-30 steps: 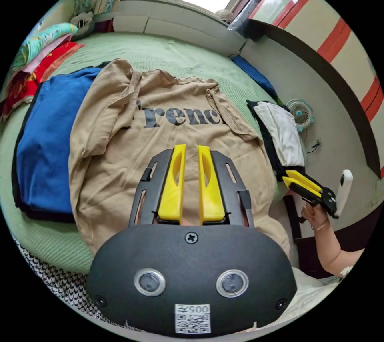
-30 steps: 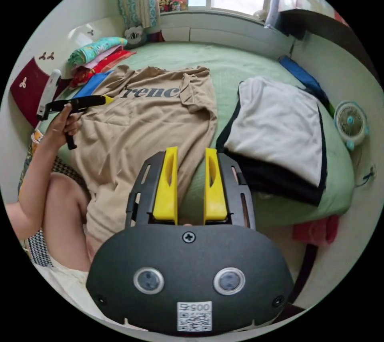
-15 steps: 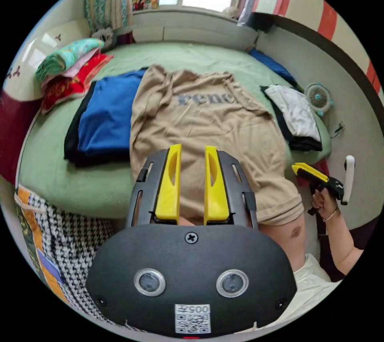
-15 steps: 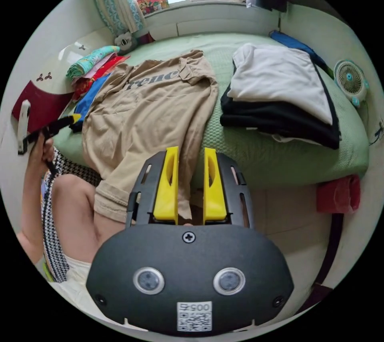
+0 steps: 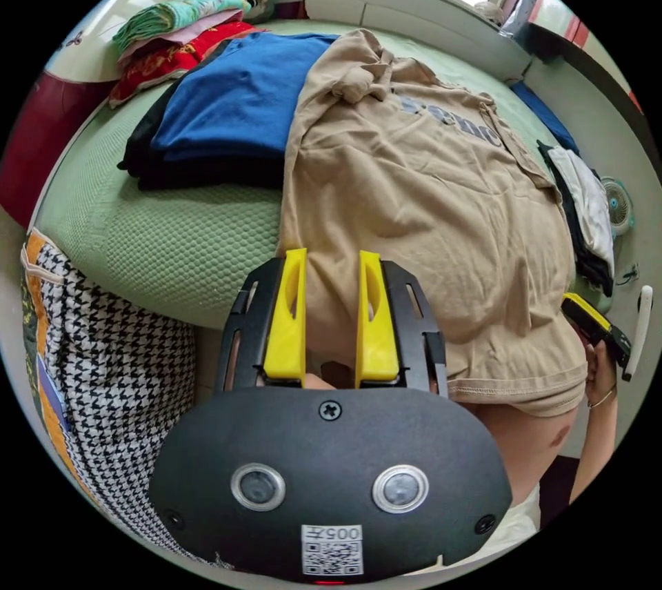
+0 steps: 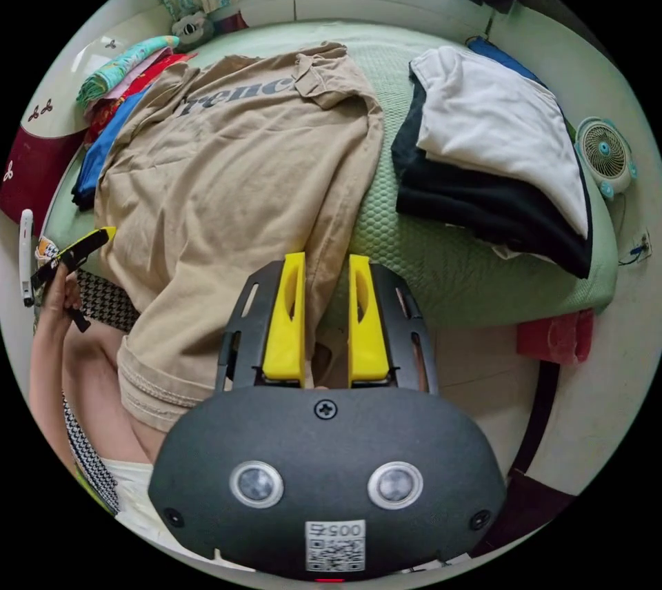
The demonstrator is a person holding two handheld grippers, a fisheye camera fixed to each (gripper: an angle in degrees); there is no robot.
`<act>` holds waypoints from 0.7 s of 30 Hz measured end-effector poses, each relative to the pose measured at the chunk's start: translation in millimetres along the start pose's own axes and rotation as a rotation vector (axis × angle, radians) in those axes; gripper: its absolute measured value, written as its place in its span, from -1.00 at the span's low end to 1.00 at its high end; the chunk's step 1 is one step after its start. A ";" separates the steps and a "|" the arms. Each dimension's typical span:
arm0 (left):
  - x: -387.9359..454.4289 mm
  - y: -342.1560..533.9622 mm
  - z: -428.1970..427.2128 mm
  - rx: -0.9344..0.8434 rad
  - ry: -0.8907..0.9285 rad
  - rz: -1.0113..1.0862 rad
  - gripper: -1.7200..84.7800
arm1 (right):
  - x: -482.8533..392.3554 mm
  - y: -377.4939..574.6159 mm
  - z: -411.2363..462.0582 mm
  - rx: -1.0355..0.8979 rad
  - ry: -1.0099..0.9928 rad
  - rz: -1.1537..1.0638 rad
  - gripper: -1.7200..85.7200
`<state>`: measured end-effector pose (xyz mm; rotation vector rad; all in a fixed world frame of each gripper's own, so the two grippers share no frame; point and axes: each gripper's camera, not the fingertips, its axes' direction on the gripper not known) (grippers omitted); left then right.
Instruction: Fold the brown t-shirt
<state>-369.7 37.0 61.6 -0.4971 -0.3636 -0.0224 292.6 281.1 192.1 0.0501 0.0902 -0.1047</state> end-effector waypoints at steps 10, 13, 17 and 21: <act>4.1 3.6 -7.2 -0.075 0.017 0.056 -0.86 | 10.9 23.0 -18.7 0.047 -0.035 0.015 -0.98; 2.5 4.2 -24.0 -0.060 0.045 0.098 -0.93 | 18.7 25.9 -30.1 0.050 -0.062 -0.042 -0.99; -1.4 -9.7 -61.0 0.037 0.050 0.132 -0.94 | 45.5 6.0 -85.4 0.170 -0.109 -0.039 -1.00; -4.7 -46.6 -98.8 0.148 0.033 0.138 -0.92 | 70.9 -31.4 -138.3 0.281 -0.089 0.010 -1.00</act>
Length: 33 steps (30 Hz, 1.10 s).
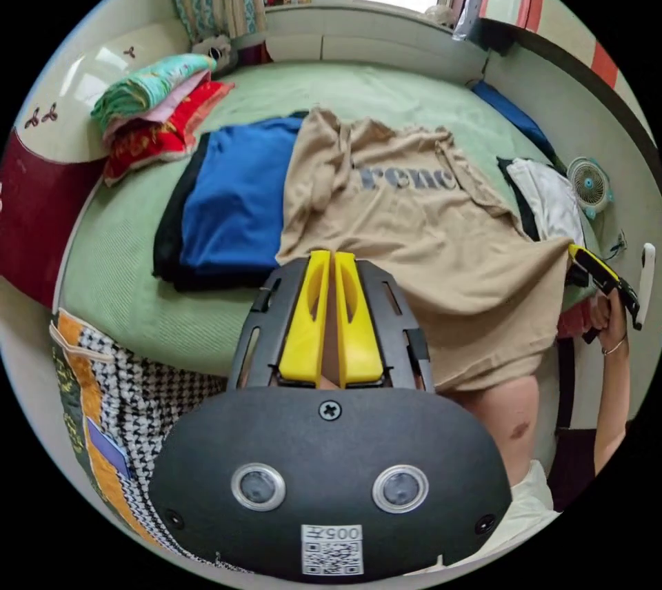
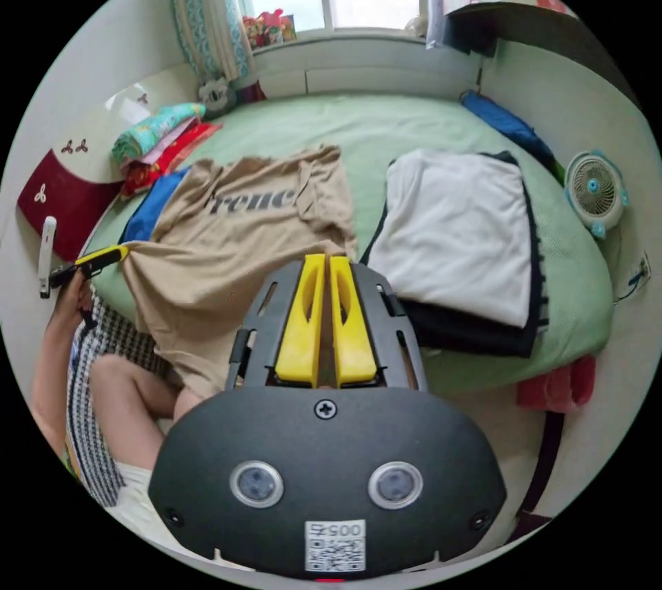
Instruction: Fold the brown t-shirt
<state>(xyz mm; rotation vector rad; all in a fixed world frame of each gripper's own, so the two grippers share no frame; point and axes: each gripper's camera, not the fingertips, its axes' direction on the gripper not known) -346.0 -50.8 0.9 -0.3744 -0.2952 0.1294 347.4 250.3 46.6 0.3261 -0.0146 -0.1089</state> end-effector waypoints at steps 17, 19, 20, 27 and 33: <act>-80.2 90.7 41.5 -0.096 0.123 -0.131 -0.76 | 84.7 79.3 -18.3 -0.043 -0.119 0.098 -0.87; -80.2 98.6 44.9 -0.107 0.130 -0.120 -0.75 | 78.2 79.6 -18.8 -0.036 -0.129 0.073 -0.85; -79.6 100.0 45.0 -0.107 0.131 -0.115 -0.75 | 72.8 76.3 -18.9 -0.037 -0.119 0.064 -0.85; -74.2 117.1 42.8 -0.105 0.140 -0.062 -0.74 | 57.2 41.0 -9.7 -0.052 -0.079 0.133 -0.82; -86.4 134.7 39.4 -0.103 0.152 -0.090 -0.74 | 64.5 28.8 8.3 -0.152 0.070 0.228 -0.98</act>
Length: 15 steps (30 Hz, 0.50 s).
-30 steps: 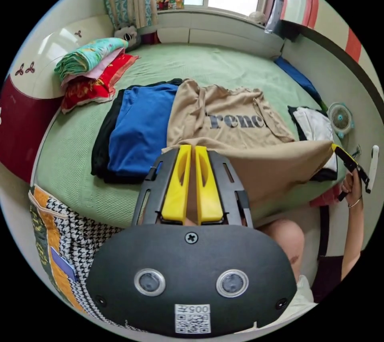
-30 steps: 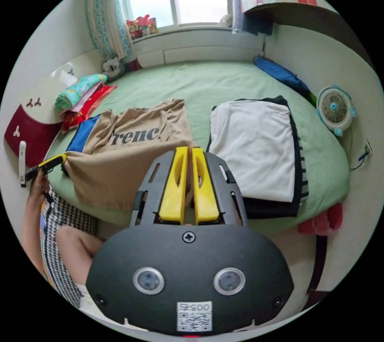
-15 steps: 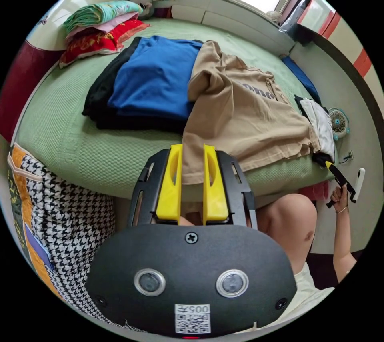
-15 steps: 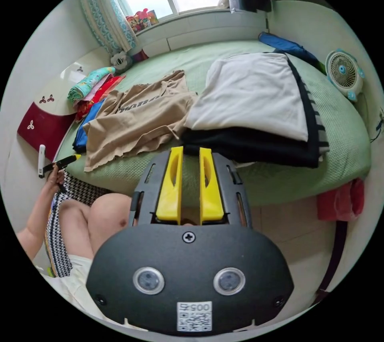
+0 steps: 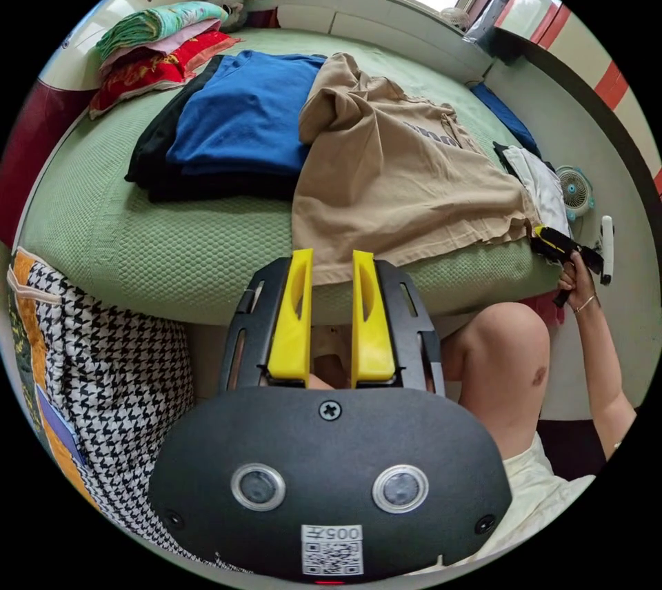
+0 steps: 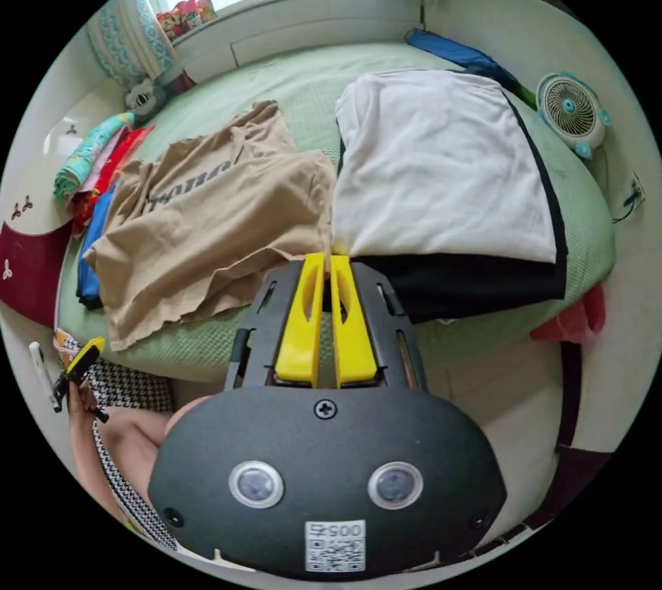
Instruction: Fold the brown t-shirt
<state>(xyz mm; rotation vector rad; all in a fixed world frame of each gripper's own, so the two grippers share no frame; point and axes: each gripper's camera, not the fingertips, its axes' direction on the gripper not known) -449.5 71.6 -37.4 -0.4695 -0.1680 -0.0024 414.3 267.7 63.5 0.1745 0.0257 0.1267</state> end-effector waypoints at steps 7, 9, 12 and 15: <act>-20.4 14.7 2.0 0.000 0.007 -0.032 -0.71 | 46.0 45.1 -87.7 0.165 -0.183 0.004 -1.00; -20.5 16.8 7.5 -0.014 0.008 -0.025 -0.71 | 64.1 51.9 -93.9 0.156 -0.186 0.022 -1.00; -20.8 20.5 19.8 -0.033 0.007 -0.039 -0.71 | 83.4 57.7 -91.4 0.107 -0.207 0.028 -1.00; -25.0 27.3 22.2 -0.013 -0.029 -0.091 -0.74 | 83.5 65.5 -92.5 0.091 -0.205 0.001 -1.00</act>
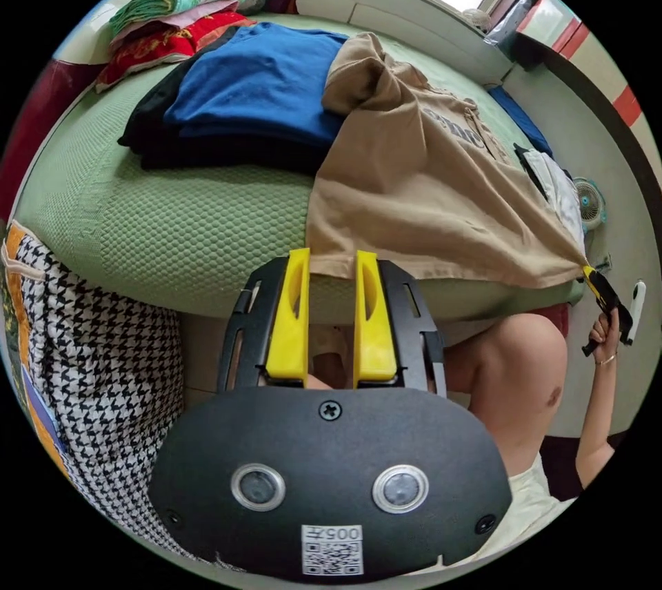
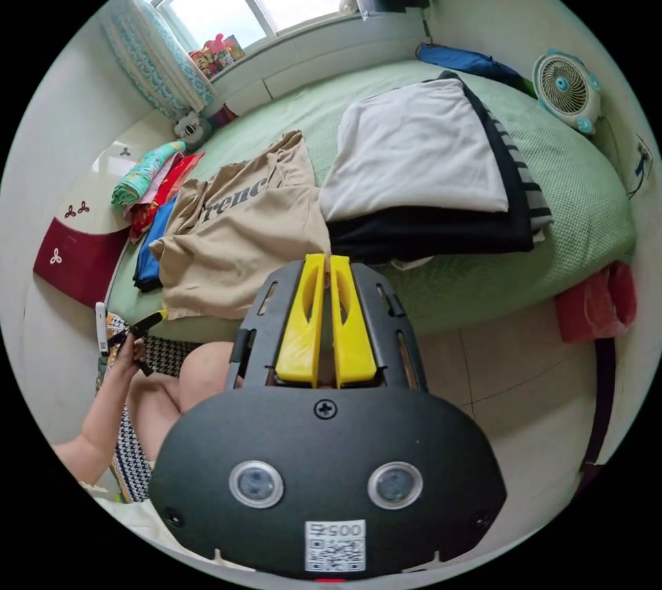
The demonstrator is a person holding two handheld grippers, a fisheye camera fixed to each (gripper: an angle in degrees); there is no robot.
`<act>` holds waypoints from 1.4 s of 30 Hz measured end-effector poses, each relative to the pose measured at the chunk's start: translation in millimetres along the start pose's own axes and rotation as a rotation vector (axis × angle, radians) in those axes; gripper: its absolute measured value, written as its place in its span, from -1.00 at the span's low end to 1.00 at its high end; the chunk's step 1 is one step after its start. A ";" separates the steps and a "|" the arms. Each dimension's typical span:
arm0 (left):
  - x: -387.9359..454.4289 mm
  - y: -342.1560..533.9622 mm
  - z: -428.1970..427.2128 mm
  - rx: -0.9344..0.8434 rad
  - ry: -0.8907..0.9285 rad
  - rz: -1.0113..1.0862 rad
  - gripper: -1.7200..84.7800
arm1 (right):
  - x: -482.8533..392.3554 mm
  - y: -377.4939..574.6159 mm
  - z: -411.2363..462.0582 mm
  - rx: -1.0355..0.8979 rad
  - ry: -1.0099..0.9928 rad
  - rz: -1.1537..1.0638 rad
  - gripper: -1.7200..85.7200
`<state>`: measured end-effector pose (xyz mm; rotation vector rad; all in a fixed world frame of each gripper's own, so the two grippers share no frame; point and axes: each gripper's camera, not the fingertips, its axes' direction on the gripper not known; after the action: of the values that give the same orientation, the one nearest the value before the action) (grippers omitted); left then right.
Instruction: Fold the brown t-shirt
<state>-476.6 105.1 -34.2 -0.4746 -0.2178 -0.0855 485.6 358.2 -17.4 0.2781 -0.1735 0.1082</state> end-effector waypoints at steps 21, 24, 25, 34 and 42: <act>-22.8 114.1 -202.7 0.154 0.109 0.199 -0.95 | -18.2 55.6 -155.1 0.181 -0.210 -0.066 -1.00; -23.9 138.7 -221.4 0.186 0.118 0.205 -0.95 | -25.3 69.8 -175.2 0.169 -0.210 -0.082 -1.00; -24.2 147.1 -226.4 0.188 0.122 0.208 -0.95 | -29.5 75.9 -182.4 0.167 -0.184 -0.106 -1.00; -31.5 205.3 -269.3 0.258 0.151 0.200 -0.95 | -26.6 111.4 -232.5 0.135 -0.122 -0.125 -1.00; -36.5 262.8 -320.3 0.360 0.191 0.178 -0.95 | -25.2 150.3 -289.2 0.162 -0.156 -0.139 -1.00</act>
<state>-417.2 191.3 -436.8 -0.1240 -0.0011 0.0824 486.3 581.3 -256.3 0.4599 -0.2997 -0.0383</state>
